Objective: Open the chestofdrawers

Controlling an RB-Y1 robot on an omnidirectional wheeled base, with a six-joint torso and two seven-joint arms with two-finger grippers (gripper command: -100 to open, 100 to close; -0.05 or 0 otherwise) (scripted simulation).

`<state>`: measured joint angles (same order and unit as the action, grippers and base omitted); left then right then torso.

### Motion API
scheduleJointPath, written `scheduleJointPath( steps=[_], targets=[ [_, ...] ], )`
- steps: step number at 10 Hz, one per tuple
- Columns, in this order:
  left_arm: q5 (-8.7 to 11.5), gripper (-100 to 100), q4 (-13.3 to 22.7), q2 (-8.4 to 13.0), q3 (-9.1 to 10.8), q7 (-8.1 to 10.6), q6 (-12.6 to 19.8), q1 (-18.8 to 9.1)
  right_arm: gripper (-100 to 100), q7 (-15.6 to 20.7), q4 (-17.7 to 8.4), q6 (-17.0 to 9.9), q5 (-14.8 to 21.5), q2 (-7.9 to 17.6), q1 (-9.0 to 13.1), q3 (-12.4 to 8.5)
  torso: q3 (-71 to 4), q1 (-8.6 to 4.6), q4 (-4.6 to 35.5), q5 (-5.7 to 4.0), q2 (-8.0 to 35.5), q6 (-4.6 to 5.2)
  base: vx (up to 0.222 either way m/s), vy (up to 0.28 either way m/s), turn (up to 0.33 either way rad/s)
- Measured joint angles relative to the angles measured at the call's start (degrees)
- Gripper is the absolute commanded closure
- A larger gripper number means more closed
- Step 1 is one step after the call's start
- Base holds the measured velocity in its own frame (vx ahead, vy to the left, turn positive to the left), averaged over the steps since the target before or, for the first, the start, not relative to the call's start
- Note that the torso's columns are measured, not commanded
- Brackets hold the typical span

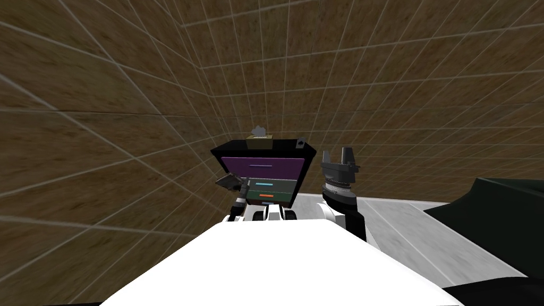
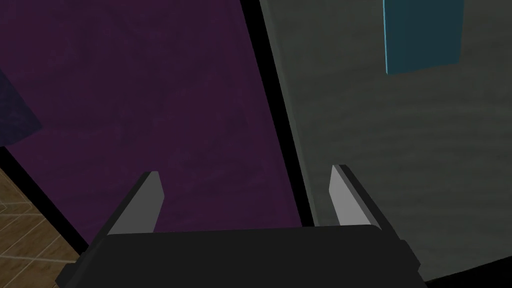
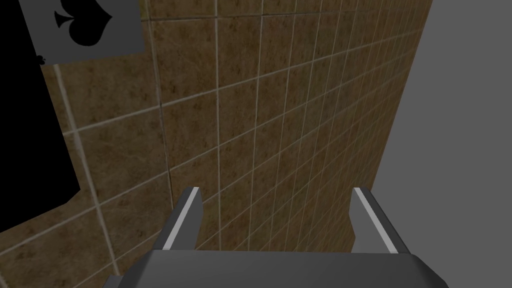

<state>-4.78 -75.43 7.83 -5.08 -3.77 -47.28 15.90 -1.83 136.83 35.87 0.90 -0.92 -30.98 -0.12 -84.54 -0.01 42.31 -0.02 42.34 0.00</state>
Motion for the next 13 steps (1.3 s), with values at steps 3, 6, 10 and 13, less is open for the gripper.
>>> scheduleJointPath(
  steps=[3,6,10,13],
  targets=[
    [-0.3,-100,4.0,-0.3,-0.20,-0.49,-0.9,-0.8,0,0.0,0.0,0.0,0.0,0.0,0.0,0.0,0.0,0.01,0.0,0.02,-0.1,0.00,-0.004,-0.007,-0.008],
    [-0.5,-100,7.7,-0.6,-0.32,-0.86,-1.5,-1.4,0,0.0,0.0,0.0,0.0,0.0,0.0,0.0,0.0,0.02,0.0,0.02,-0.1,0.00,-0.002,-0.006,-0.011],
    [-1.0,-100,15.3,-2.6,-0.62,-1.81,-3.3,-2.8,0,0.0,0.0,0.0,0.0,0.0,0.0,0.0,0.0,0.01,0.0,0.01,0.0,0.00,-0.004,-0.009,-0.015],
    [-1.2,-100,18.2,-5.0,-0.83,-2.30,-3.4,-3.3,0,0.0,0.0,0.0,0.0,0.0,0.0,0.0,0.0,0.04,0.0,0.01,-0.1,-0.01,0.005,-0.005,-0.005]
  ],
)
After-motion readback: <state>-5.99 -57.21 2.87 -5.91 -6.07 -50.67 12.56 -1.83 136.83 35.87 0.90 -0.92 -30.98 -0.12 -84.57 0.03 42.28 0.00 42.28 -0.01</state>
